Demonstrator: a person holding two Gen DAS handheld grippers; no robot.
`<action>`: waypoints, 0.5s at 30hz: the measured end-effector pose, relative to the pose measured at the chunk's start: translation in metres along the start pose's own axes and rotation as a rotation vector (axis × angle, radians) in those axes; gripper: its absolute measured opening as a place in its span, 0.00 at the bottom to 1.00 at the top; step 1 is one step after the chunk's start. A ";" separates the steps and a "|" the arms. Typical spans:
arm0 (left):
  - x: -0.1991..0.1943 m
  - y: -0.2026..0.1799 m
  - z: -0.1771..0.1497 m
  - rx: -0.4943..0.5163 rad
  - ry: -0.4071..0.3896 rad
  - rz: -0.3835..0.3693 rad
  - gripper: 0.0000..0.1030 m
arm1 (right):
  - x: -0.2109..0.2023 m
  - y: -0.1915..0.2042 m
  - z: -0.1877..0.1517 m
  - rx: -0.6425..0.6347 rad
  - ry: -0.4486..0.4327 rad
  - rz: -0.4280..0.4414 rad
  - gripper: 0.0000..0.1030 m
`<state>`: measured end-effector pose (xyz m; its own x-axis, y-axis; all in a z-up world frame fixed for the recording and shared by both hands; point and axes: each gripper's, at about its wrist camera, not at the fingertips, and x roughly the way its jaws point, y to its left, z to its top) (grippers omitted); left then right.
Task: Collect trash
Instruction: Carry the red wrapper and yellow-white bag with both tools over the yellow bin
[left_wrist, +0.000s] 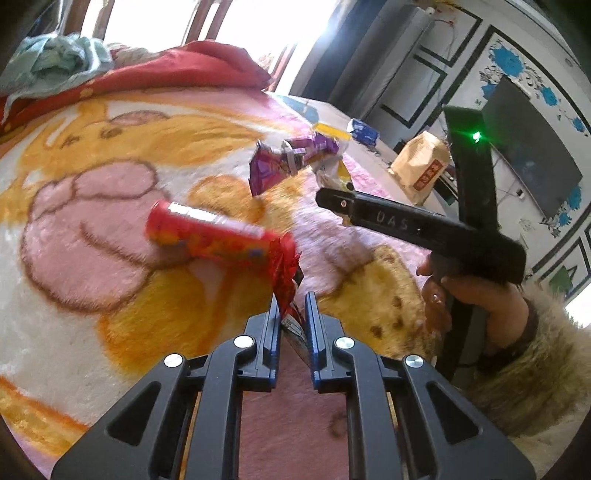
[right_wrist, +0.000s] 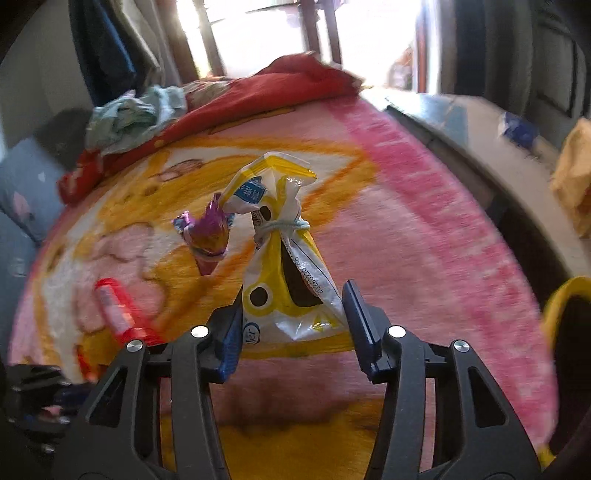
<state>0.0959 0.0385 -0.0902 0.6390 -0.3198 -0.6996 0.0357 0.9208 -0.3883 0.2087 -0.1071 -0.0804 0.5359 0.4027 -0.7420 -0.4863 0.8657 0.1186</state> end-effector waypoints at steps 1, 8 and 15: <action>0.000 -0.003 0.002 0.008 -0.004 -0.004 0.12 | -0.004 -0.001 -0.001 -0.026 -0.013 -0.038 0.41; 0.003 -0.020 0.010 0.048 -0.016 -0.031 0.12 | -0.012 -0.027 -0.003 -0.047 0.006 -0.155 0.41; 0.011 -0.032 0.022 0.075 -0.028 -0.052 0.12 | -0.029 -0.064 -0.012 0.062 -0.004 -0.141 0.41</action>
<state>0.1186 0.0101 -0.0722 0.6563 -0.3620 -0.6620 0.1260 0.9176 -0.3769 0.2157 -0.1779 -0.0742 0.5988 0.2771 -0.7515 -0.3628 0.9303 0.0539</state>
